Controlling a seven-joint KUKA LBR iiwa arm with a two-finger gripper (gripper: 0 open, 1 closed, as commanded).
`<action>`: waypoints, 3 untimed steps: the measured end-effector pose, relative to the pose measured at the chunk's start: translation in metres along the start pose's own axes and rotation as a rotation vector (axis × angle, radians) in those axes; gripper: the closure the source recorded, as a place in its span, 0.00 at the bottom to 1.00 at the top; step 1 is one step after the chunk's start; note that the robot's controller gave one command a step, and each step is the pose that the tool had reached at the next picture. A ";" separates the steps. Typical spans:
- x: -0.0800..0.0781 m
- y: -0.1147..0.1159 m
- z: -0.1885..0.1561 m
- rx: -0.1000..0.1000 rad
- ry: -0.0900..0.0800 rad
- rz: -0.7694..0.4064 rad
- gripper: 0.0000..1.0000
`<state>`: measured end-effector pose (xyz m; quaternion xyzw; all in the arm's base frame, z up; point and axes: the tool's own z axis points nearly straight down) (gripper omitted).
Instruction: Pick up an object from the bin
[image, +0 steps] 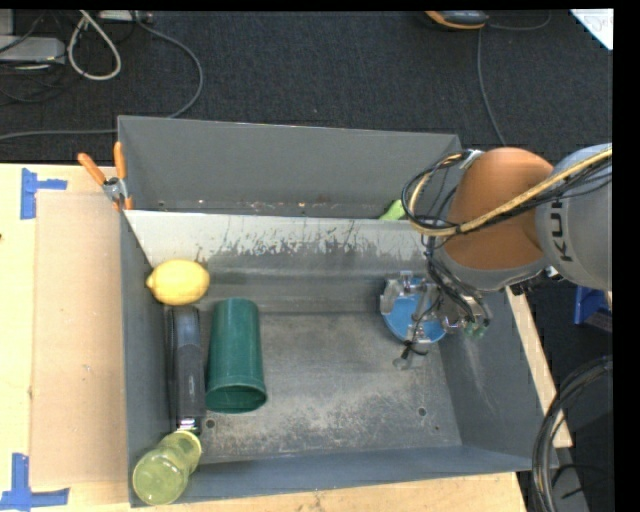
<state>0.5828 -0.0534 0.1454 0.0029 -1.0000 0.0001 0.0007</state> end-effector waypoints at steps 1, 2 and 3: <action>-0.006 -0.008 0.000 0.000 0.000 0.013 0.00; -0.020 -0.023 0.011 -0.001 -0.001 0.240 0.00; 0.004 -0.066 0.014 -0.001 0.002 0.072 0.00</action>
Offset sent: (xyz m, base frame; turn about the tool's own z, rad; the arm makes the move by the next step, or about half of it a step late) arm 0.0210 -0.0239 -0.0119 0.2619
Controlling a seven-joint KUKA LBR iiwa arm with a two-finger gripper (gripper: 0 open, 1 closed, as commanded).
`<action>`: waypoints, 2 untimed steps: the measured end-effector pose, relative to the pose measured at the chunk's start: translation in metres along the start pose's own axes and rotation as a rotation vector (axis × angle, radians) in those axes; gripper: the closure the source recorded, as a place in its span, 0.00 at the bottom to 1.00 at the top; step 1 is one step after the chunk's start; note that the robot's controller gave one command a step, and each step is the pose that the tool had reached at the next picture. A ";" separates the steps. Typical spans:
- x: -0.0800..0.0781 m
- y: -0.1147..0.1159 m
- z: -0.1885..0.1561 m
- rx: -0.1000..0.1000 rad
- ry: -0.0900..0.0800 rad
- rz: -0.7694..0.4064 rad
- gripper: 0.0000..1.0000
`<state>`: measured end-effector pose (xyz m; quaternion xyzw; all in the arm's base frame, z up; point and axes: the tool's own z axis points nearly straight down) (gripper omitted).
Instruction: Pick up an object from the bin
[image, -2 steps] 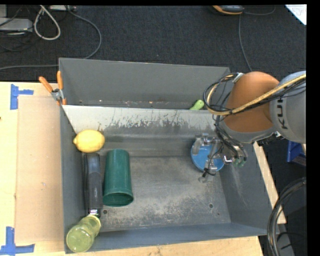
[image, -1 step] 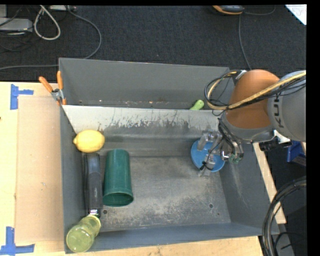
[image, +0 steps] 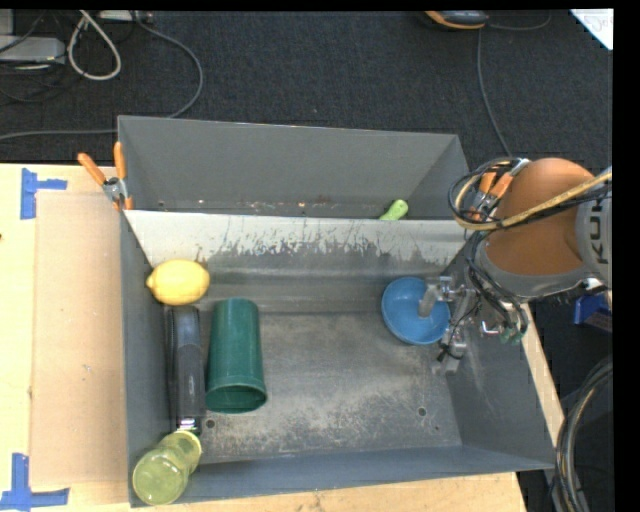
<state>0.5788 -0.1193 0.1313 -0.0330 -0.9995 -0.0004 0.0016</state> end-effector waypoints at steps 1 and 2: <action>-0.020 0.022 -0.010 -0.001 -0.004 0.179 0.00; 0.000 0.018 0.025 0.001 0.003 0.094 0.00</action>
Offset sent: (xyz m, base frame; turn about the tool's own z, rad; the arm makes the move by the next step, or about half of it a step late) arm -0.0008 0.0170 -0.0283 0.0856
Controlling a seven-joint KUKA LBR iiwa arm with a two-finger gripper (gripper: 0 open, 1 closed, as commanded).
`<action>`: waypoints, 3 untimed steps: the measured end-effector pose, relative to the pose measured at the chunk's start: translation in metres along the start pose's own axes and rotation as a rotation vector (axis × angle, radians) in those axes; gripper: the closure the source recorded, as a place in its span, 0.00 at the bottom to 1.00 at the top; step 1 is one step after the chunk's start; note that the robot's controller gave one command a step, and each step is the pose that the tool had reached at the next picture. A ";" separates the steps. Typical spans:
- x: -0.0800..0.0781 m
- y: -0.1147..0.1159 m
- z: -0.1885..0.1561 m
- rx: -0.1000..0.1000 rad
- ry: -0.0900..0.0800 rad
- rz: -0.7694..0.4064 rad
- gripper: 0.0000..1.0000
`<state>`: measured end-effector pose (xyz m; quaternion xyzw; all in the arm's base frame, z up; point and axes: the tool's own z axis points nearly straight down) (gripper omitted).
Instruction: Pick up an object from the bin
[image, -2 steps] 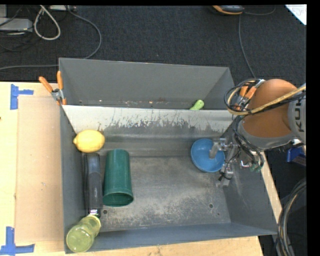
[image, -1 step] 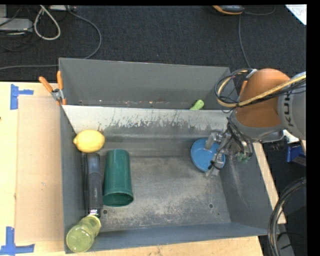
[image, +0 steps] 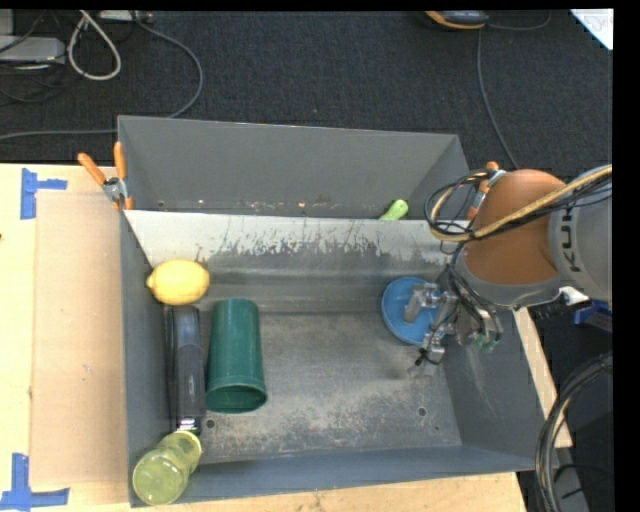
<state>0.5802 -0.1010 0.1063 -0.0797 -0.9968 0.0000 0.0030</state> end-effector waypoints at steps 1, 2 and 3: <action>-0.012 -0.001 -0.014 -0.002 -0.006 0.047 0.00; 0.005 -0.024 0.018 0.000 0.008 0.009 0.00; -0.012 -0.011 -0.017 -0.003 -0.012 0.025 0.00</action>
Offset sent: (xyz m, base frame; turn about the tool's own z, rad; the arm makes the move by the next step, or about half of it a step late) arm -0.0072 -0.0232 -0.0160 0.0088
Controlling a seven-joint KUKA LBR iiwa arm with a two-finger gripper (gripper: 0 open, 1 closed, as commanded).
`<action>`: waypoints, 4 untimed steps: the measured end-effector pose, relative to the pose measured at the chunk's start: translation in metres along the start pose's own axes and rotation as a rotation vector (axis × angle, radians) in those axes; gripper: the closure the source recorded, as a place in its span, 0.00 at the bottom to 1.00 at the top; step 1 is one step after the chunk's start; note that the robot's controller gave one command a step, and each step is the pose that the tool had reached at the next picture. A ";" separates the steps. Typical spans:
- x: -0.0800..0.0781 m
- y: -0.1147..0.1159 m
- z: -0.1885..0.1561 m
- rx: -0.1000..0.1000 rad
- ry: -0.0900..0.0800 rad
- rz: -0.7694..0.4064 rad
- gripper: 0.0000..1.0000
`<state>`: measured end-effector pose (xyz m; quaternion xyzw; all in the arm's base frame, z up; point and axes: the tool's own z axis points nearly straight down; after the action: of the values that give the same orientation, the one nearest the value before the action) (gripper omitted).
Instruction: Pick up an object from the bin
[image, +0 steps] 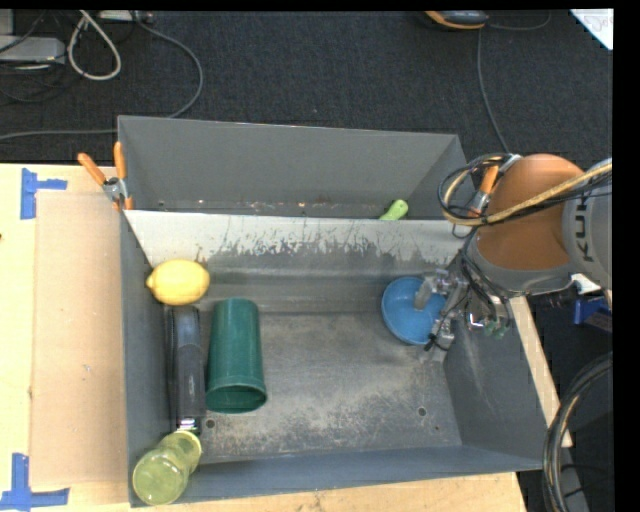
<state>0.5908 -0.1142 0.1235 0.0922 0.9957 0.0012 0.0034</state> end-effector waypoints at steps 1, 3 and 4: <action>0.008 -0.018 0.031 0.002 0.022 0.012 0.00; 0.013 -0.010 0.054 0.002 0.018 0.037 1.00; 0.013 -0.010 0.054 0.002 0.018 0.036 1.00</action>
Offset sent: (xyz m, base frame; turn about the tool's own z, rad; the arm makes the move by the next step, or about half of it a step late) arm -0.0022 0.0096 -0.0296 0.0239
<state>0.5769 -0.1218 0.0694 0.1102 0.9939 0.0012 -0.0059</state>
